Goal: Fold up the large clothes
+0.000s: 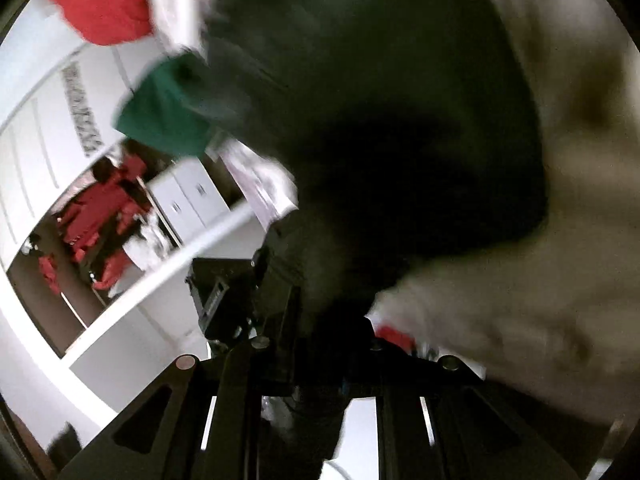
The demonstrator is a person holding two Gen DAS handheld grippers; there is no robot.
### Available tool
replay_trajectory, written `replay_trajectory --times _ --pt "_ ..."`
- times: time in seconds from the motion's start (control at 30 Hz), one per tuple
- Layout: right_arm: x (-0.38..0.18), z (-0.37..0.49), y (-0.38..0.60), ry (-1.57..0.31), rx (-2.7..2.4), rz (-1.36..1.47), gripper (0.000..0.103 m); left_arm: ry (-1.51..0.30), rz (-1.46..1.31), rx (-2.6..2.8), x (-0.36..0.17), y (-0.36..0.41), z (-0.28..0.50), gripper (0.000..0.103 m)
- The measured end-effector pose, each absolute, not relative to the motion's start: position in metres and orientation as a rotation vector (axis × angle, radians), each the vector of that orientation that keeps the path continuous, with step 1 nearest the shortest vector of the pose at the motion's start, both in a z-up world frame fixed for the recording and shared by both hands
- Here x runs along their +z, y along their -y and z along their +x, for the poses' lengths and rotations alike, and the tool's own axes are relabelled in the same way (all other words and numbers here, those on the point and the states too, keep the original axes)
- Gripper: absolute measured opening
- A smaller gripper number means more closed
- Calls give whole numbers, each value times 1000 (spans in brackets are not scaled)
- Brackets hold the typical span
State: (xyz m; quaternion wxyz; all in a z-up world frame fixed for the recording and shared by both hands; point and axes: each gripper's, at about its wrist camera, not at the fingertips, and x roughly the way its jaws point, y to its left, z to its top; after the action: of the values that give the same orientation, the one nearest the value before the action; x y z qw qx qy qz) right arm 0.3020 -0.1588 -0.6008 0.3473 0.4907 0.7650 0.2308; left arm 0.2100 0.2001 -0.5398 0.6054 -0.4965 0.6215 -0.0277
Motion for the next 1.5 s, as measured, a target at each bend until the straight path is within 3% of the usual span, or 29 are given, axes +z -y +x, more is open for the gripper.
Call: replay_trajectory --times 0.03,0.07,0.13,0.2,0.27,0.3,0.33,0.53,0.63,0.67,0.73,0.83,0.93,1.0,1.03,1.07,1.13,1.2,1.23,1.27,1.3,1.47,1.5 --pt "-607 286 151 -2034 599 1209 21 -1484 -1113 -24 -547 -203 193 34" --pt "-612 272 143 -2084 595 1123 23 -1515 -1084 2 -552 -205 183 34" --pt "-623 245 127 -2198 572 927 42 -1546 -1052 48 -562 -212 158 34" --pt "-631 227 122 -2258 541 737 53 -1542 -1056 73 -562 -218 146 35" --pt "-628 225 126 -2271 569 659 53 -1510 -1058 96 -553 -226 139 39" --pt "-622 230 134 -2257 599 682 56 -1487 -1055 107 -546 -229 138 47" --pt "-614 238 142 -2234 620 697 62 -1450 -1040 117 -535 -231 138 61" --pt "-577 354 219 -1879 582 672 72 -1277 -886 99 -497 -186 176 64" --pt "-595 433 246 -1678 596 727 74 -1188 -864 13 -502 -135 207 59" --pt "-603 456 250 -1631 608 746 74 -1163 -847 -16 -505 -117 218 41" --pt "-624 501 251 -1568 647 778 74 -1183 -791 -37 -530 -84 247 17" --pt "-653 551 236 -1559 676 807 75 -1236 -846 -2 -579 -79 271 17" --pt "-673 575 204 -1601 716 839 79 -1227 -898 -29 -589 -91 276 17" --pt "-673 584 185 -1589 732 836 77 -1229 -898 -63 -588 -96 273 17" --pt "-670 587 176 -1581 744 815 51 -1233 -898 -74 -587 -99 273 17" --pt "-670 588 171 -1599 724 796 35 -1240 -897 -78 -586 -102 273 17" --pt "-665 577 179 -1598 666 874 23 -1275 -892 -86 -580 -107 275 17" --pt "-648 558 204 -1556 610 939 20 -1292 -894 -102 -573 -102 278 24" --pt "-640 550 217 -1531 579 960 19 -1289 -907 -123 -568 -98 280 40" --pt "-627 534 239 -1491 526 989 19 -1284 -913 -134 -560 -88 278 64" --pt "-621 523 259 -1473 487 1014 19 -1272 -924 -148 -553 -83 278 70" --pt "-600 428 367 -1410 224 1101 19 -1246 -969 -220 -538 -46 278 70" --pt "-604 412 382 -1422 211 1112 24 -1253 -955 -234 -540 -33 278 70"
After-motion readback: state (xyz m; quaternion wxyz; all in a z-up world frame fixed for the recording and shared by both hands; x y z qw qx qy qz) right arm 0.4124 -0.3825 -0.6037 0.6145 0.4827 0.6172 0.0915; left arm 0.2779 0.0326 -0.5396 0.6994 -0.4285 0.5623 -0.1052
